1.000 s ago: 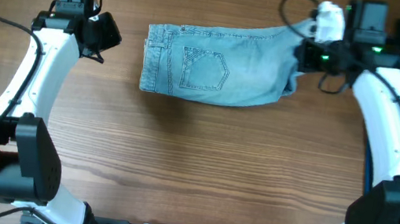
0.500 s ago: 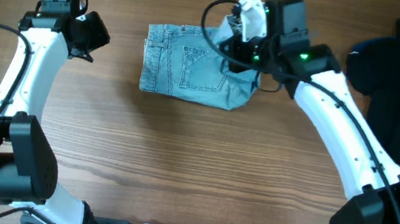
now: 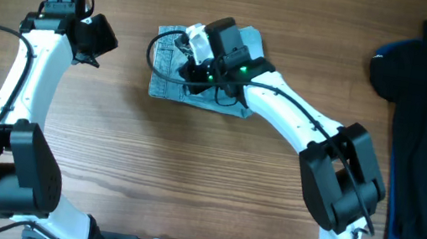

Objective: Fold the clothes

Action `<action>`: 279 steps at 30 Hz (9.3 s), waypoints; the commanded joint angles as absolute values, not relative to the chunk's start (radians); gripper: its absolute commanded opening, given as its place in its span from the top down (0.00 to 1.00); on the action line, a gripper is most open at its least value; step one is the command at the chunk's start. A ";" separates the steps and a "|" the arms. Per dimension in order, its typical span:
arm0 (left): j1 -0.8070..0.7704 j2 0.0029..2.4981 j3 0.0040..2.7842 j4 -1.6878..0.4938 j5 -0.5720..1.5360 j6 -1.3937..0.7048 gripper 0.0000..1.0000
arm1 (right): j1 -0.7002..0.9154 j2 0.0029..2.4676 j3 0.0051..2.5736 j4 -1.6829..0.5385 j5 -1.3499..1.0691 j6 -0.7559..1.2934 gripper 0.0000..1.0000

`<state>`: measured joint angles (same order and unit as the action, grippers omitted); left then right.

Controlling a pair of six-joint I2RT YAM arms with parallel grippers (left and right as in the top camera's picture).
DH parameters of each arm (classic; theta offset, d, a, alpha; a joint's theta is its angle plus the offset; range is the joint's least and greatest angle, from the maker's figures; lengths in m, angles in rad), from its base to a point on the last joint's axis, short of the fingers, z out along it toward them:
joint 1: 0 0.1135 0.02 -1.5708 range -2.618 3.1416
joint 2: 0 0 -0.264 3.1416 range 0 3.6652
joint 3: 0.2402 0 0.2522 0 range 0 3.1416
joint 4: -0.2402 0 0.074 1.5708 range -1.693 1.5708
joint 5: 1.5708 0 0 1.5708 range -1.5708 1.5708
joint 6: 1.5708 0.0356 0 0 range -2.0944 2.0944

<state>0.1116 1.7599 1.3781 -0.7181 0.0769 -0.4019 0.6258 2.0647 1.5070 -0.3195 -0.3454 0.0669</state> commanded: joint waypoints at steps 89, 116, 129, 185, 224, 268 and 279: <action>-0.222 1.783 1.411 -0.675 0.138 0.394 0.22 | 0.126 1.727 1.602 -0.853 -0.186 0.081 0.00; -0.319 1.949 1.408 -0.608 0.138 0.598 0.26 | 0.126 1.727 1.602 -0.853 -0.186 0.081 0.00; -0.376 1.935 1.408 -0.601 0.028 0.598 0.25 | 0.126 1.727 1.602 -0.853 -0.186 0.081 0.00; -0.525 1.971 1.407 -0.527 -0.202 0.227 0.80 | 0.126 1.727 1.602 -0.853 -0.186 0.081 0.00; -0.526 2.028 1.406 -0.591 -0.002 0.227 0.55 | 0.126 1.727 1.602 -0.853 -0.186 0.081 0.00; -0.177 1.718 1.408 -0.549 0.216 -0.278 0.24 | 0.126 1.727 1.602 -0.853 -0.186 0.081 0.00; -0.130 1.941 1.406 -0.503 0.223 -0.278 0.23 | 0.126 1.727 1.602 -0.853 -0.186 0.081 0.00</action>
